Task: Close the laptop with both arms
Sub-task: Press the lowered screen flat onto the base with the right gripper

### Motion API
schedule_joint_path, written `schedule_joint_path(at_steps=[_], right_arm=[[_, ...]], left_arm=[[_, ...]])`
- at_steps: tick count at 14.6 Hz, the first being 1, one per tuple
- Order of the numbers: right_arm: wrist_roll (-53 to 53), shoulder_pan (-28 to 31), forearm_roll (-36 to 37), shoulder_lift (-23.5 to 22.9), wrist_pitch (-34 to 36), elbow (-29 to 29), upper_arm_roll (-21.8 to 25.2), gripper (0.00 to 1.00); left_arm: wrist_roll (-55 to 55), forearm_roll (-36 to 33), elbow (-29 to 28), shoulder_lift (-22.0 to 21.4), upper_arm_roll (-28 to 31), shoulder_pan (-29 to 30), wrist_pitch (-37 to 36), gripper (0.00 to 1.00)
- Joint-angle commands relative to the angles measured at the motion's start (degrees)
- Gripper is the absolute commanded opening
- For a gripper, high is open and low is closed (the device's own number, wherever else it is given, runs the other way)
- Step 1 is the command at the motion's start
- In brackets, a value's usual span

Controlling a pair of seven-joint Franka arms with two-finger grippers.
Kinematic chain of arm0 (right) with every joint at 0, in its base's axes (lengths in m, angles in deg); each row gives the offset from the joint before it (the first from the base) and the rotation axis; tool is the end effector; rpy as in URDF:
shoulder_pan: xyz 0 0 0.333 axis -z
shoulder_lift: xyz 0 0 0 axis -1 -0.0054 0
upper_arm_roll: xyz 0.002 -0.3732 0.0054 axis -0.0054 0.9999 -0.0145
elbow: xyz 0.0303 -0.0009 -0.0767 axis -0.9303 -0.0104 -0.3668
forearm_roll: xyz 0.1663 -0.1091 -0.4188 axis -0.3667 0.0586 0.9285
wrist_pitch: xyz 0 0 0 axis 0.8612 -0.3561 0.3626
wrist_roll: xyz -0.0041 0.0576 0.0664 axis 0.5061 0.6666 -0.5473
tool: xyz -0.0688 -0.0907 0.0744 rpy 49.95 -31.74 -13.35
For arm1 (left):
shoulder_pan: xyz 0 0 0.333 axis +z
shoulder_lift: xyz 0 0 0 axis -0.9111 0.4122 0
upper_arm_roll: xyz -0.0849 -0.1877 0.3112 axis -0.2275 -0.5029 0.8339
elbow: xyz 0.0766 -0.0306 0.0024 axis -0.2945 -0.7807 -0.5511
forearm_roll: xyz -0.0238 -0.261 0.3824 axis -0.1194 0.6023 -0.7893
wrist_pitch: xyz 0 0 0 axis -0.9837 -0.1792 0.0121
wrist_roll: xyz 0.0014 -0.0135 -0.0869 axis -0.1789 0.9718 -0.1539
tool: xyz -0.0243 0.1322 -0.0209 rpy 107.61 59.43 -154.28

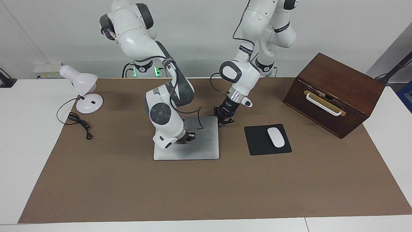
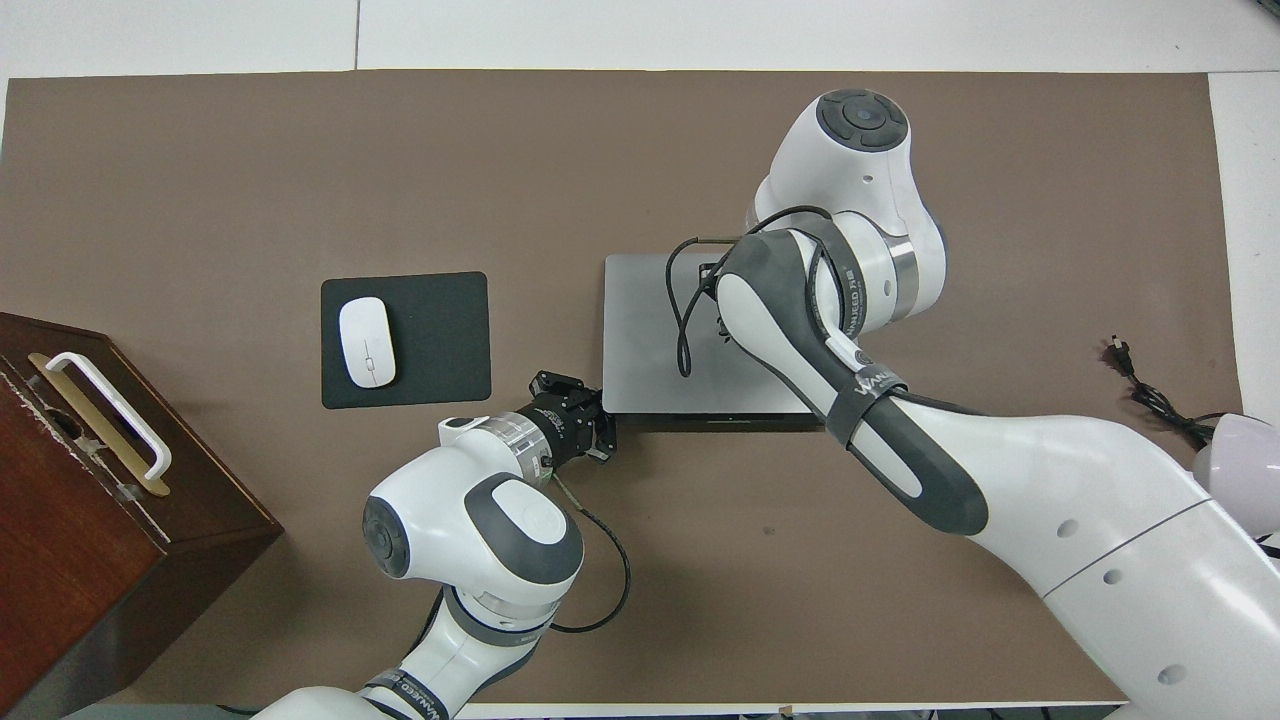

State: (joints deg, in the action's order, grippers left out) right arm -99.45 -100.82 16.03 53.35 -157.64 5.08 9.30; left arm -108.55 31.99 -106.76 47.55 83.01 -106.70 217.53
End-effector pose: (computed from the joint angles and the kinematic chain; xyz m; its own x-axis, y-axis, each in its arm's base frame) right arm 0.7340 0.2969 0.3074 0.9733 -0.0398 -0.2260 -0.0706 -0.9890 -0.1300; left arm 0.4761 -0.3723 0.2482 -0.5171 0.5761 -0.6330 0.7744 0.6299 -0.0593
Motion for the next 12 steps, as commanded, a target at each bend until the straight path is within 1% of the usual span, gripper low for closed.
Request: schedule_joint_path(at_steps=[1, 12], right_arm=[[-1.2, 0.5, -1.0, 0.2, 1.7, 0.5, -0.6, 0.0], [-0.8, 1.0, -1.0, 1.4, 6.8, 2.1, -0.4, 0.0]], left_arm=[[1.2, 0.8, -1.6, -1.1, 0.2, 0.8, 0.4, 0.0], [1.1, 1.2, -0.2, -1.7, 0.1, 1.0, 0.0, 0.0]])
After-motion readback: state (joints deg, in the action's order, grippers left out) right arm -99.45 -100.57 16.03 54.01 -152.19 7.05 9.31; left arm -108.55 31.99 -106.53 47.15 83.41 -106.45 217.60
